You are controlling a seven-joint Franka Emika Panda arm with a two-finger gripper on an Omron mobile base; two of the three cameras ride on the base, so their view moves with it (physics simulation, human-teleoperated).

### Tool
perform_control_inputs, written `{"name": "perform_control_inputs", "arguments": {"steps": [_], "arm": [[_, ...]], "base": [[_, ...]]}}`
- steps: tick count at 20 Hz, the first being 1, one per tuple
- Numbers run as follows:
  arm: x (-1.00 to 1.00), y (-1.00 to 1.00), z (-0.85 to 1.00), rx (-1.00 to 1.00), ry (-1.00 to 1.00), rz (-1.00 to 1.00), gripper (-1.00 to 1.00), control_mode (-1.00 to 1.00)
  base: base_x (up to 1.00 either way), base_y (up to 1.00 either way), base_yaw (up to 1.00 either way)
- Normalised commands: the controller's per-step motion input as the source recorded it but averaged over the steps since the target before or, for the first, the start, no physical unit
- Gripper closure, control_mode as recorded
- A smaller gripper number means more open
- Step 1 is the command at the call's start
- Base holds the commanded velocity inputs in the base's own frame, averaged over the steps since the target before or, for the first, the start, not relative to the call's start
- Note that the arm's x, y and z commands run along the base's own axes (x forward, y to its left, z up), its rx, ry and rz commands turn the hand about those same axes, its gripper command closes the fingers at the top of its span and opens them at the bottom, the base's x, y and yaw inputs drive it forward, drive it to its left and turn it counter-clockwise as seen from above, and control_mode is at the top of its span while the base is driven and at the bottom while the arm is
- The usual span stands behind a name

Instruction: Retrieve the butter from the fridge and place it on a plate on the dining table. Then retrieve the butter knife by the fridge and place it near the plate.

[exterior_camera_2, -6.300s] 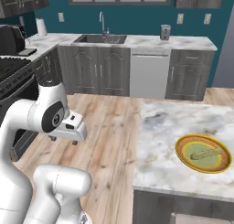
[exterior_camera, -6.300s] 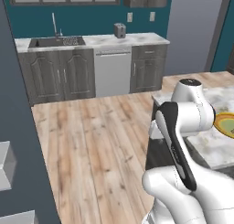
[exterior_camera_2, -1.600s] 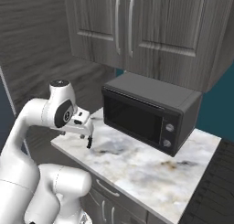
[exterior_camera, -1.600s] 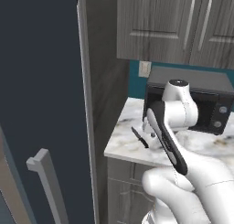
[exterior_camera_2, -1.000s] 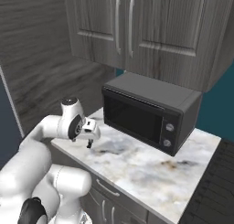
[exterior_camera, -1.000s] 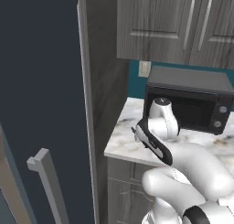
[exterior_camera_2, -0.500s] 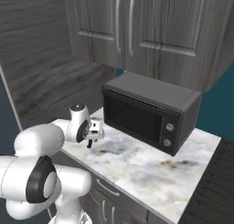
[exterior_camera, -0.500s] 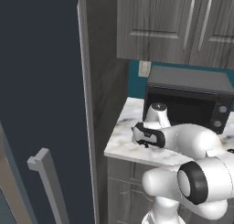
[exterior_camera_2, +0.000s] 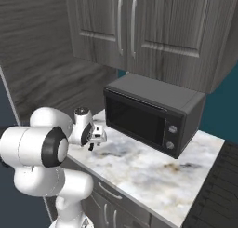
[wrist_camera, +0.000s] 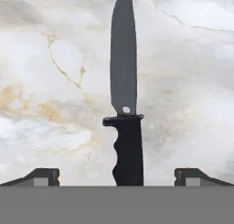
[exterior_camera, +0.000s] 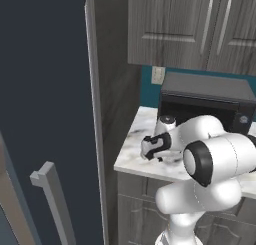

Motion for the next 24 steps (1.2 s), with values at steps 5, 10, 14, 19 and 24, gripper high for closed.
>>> {"name": "perform_control_inputs", "arguments": {"steps": [5,10,14,19,24], "arm": [[0.16,0.04,-0.38,0.0,0.0,0.0,1.0,-1.0],[0.11,0.0,-0.38,0.0,0.0,0.0,1.0,-1.0],[0.02,0.03,-0.15,0.0,0.0,0.0,1.0,-1.0],[-0.04,0.03,0.1,0.0,0.0,-0.07,1.0,-1.0],[-0.82,0.0,0.91,0.1,0.03,-0.25,1.0,-1.0]], "base": [[0.0,0.0,0.0],[0.0,0.0,0.0],[0.0,0.0,0.0],[0.0,0.0,0.0],[0.0,0.0,0.0]]}}
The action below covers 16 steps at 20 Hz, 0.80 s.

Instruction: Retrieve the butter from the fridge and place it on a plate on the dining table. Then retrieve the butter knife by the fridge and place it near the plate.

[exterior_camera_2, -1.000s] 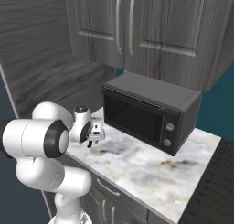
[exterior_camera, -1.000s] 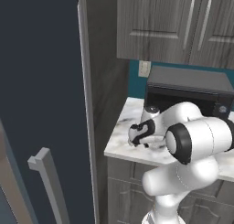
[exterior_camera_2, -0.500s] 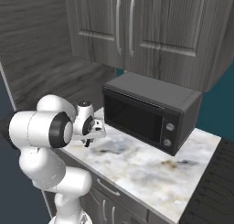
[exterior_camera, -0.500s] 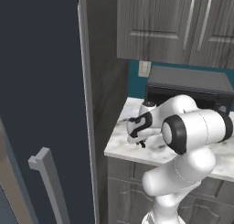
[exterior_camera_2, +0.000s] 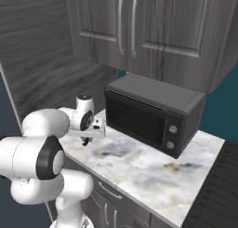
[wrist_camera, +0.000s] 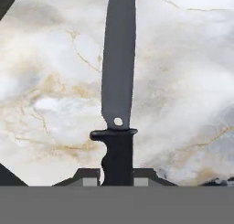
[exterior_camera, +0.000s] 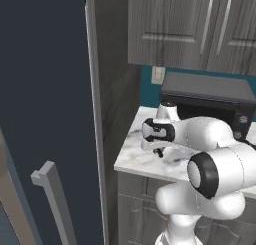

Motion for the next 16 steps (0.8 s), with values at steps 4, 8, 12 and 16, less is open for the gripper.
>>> {"name": "perform_control_inputs", "arguments": {"steps": [4,8,12,16], "arm": [[-1.0,0.0,1.0,0.09,0.13,-0.29,1.0,-1.0],[-0.93,0.17,1.0,-0.06,0.12,-0.2,1.0,-1.0],[-0.69,0.14,0.89,-0.25,-0.02,-0.04,1.0,-1.0],[-0.67,0.0,0.51,-0.18,-0.11,0.01,1.0,-1.0]], "base": [[0.0,0.0,0.0],[0.0,0.0,0.0],[0.0,0.0,0.0],[0.0,0.0,0.0]]}}
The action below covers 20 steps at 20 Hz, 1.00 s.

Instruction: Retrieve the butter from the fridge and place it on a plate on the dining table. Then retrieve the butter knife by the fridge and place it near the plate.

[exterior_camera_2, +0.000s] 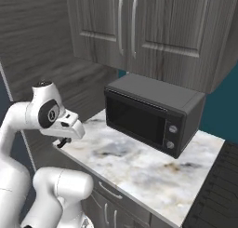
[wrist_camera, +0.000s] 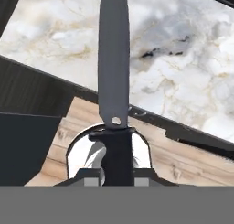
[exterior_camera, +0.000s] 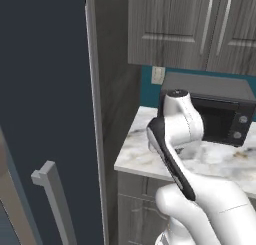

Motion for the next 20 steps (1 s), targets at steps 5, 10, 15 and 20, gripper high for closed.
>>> {"name": "perform_control_inputs", "arguments": {"steps": [5,10,15,20], "arm": [[-0.64,-0.14,0.23,0.0,-0.15,0.14,1.0,-1.0],[-0.12,-0.38,0.26,0.0,-0.01,0.2,1.0,-1.0],[0.0,-0.25,0.09,0.03,0.0,0.11,1.0,-1.0],[0.0,0.0,0.0,0.0,0.0,0.0,1.0,-1.0]], "base": [[0.0,0.0,0.0],[0.0,0.0,0.0],[0.0,0.0,0.0],[0.0,0.0,0.0]]}}
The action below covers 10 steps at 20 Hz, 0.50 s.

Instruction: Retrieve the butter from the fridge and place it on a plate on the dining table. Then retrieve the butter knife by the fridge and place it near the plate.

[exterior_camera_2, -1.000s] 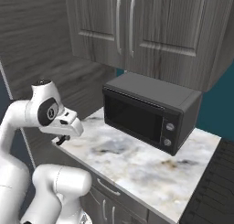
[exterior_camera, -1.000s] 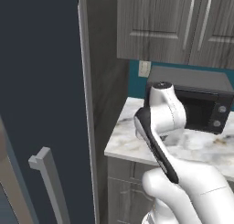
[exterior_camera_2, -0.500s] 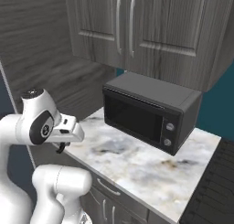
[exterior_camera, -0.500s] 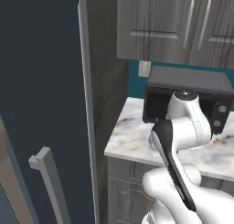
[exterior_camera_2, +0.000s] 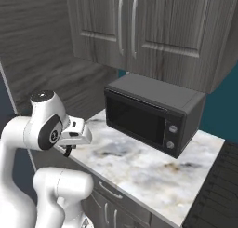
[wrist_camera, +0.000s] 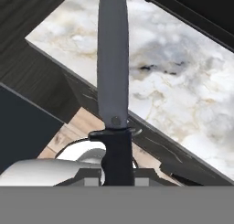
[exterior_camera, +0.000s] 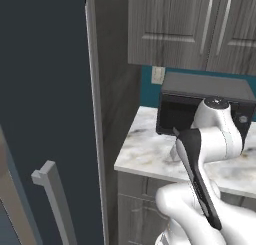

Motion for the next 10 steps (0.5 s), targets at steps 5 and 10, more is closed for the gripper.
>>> {"name": "perform_control_inputs", "arguments": {"steps": [5,10], "arm": [[-0.06,0.0,0.0,0.0,0.0,0.0,1.0,1.0],[0.0,0.0,0.0,0.0,0.0,0.0,1.0,1.0]], "base": [[-0.45,0.02,0.02],[-1.0,0.16,0.13]]}}
